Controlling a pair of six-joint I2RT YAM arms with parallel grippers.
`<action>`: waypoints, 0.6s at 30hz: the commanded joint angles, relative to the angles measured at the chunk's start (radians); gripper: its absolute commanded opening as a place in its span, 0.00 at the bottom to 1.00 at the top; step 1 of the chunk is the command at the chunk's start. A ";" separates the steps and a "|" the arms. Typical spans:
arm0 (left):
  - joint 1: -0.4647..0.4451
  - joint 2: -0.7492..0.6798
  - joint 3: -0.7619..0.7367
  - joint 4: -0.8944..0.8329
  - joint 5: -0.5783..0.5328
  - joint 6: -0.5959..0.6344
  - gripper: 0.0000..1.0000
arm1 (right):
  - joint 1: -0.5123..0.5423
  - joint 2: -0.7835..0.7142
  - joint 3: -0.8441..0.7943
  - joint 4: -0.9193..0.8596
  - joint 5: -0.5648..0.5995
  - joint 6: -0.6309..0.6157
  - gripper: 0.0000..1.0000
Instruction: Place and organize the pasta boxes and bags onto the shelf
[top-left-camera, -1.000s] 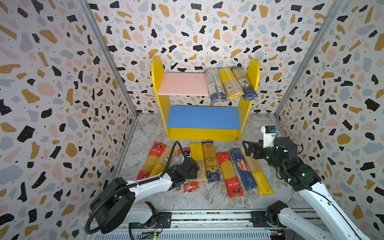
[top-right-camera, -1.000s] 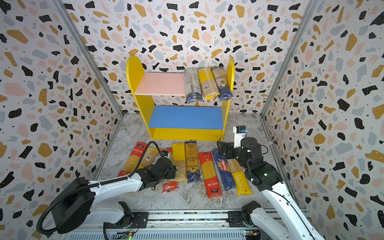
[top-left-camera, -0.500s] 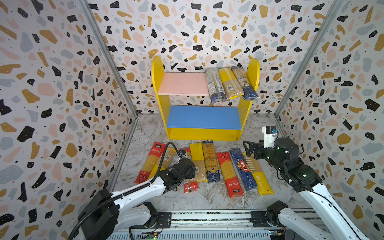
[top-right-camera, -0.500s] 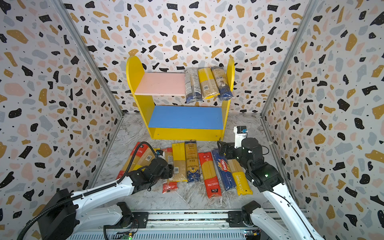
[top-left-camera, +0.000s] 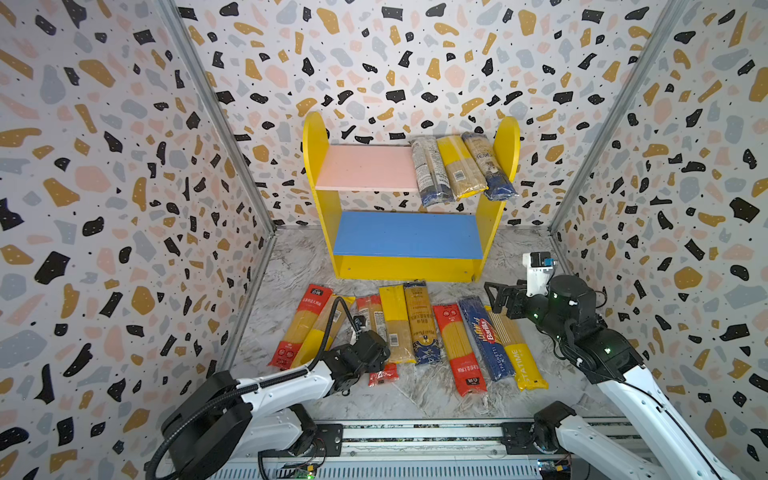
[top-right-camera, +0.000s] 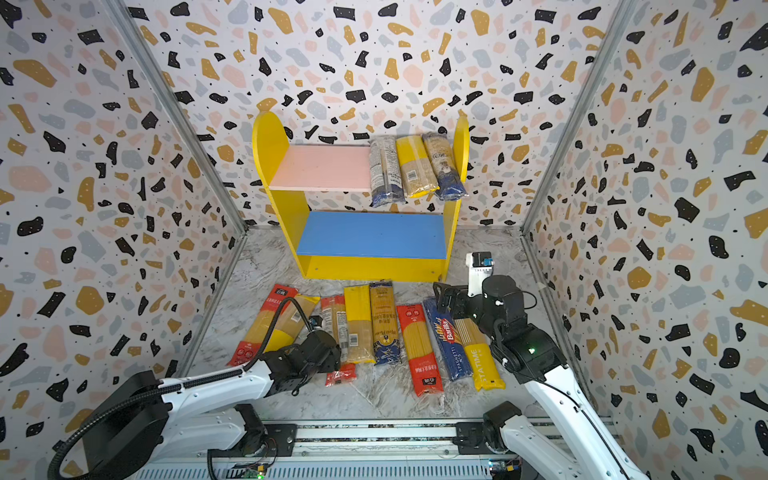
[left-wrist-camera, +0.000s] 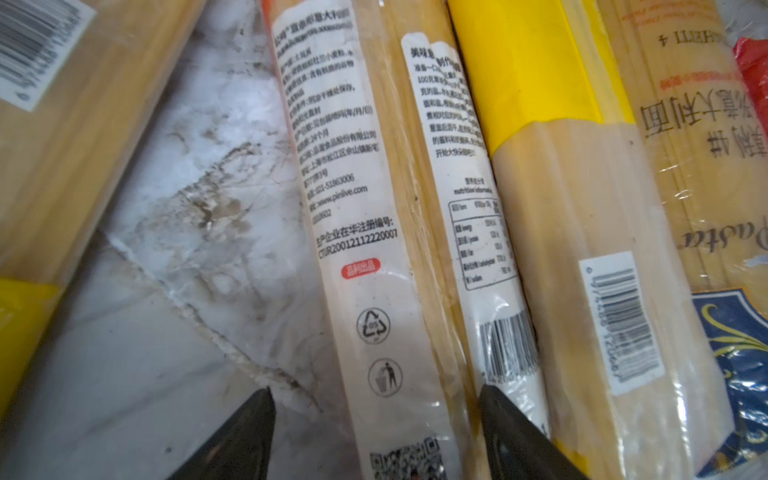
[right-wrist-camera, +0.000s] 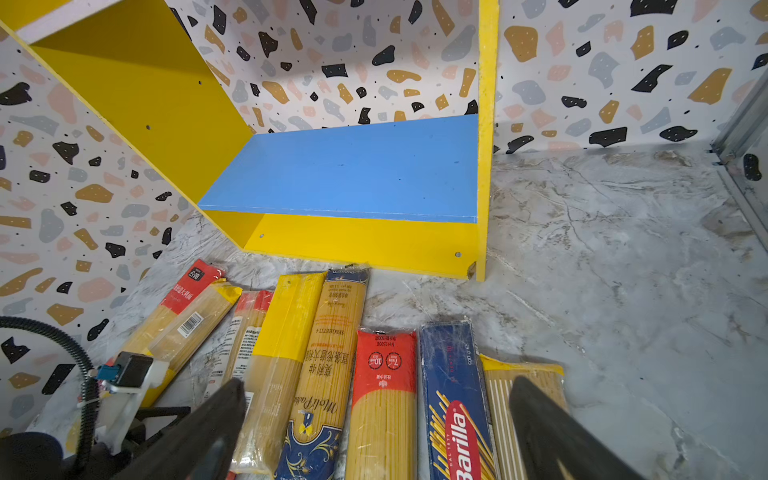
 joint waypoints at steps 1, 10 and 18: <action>-0.028 0.054 0.029 0.011 0.019 -0.008 0.77 | -0.002 -0.020 -0.003 0.002 0.009 -0.013 0.99; -0.041 0.026 0.035 -0.032 -0.014 -0.021 0.78 | -0.002 -0.016 -0.007 0.010 0.019 -0.027 0.99; -0.040 0.083 -0.012 -0.063 -0.065 -0.040 0.61 | -0.002 -0.020 -0.012 0.013 0.019 -0.035 0.99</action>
